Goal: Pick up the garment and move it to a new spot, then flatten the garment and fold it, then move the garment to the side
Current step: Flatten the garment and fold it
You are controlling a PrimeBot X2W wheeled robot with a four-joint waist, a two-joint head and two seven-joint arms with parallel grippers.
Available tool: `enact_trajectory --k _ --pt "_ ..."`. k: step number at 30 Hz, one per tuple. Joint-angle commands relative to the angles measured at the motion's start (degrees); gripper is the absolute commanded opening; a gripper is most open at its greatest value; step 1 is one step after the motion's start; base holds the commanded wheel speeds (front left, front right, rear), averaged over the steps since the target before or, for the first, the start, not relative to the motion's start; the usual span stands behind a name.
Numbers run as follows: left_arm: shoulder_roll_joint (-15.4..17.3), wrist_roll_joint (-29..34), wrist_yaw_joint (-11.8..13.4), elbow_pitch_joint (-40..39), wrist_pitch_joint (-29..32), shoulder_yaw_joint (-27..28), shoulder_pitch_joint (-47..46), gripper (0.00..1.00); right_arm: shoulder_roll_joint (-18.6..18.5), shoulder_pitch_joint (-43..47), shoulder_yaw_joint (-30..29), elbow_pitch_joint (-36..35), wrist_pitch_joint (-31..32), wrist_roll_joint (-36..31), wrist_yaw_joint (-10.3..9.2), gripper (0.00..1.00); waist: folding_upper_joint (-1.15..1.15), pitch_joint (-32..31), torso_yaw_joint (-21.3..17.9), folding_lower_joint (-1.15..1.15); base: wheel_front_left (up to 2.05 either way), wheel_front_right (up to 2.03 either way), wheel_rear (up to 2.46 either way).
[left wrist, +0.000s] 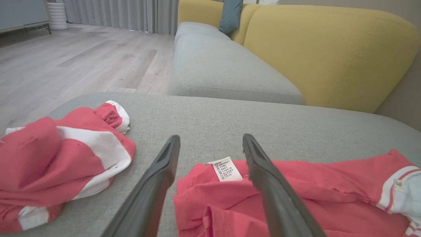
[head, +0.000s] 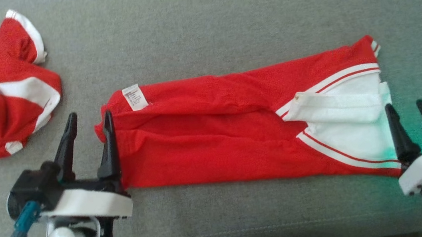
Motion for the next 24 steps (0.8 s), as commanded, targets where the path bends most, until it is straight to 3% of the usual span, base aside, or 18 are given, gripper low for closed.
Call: enact_trajectory --k 1,14,15,17,24 --pt "0.3 0.9 -0.5 -1.3 -0.7 1.9 -3.4 1.00 -2.0 -3.4 0.6 -0.3 0.3 0.9 -0.04 1.00 0.00 1.8 0.9 0.00 0.00 0.00 0.00" --pt "-2.6 2.9 -3.5 0.3 -0.7 3.5 -6.6 1.00 -3.5 -8.4 2.6 8.5 10.3 6.2 -0.04 1.00 0.00 4.2 2.2 0.00 0.00 0.00 0.00" --pt "-2.8 3.1 -3.6 0.3 -0.7 3.7 -6.7 1.00 -3.2 -8.4 2.5 8.7 11.4 6.7 -0.04 0.85 0.00 4.2 2.2 0.00 0.00 0.00 0.00" --pt "-3.2 3.6 -4.0 0.1 -0.7 4.2 -6.7 1.00 -2.6 -8.5 2.3 8.3 12.7 7.9 -0.04 0.00 0.00 4.2 2.4 0.00 0.00 0.00 0.00" --pt "-4.9 5.3 -5.1 -0.3 -0.7 5.8 -6.1 1.00 -2.7 -7.8 1.1 5.0 12.7 9.3 -0.04 0.00 0.00 3.3 2.7 0.00 0.00 0.00 0.00"
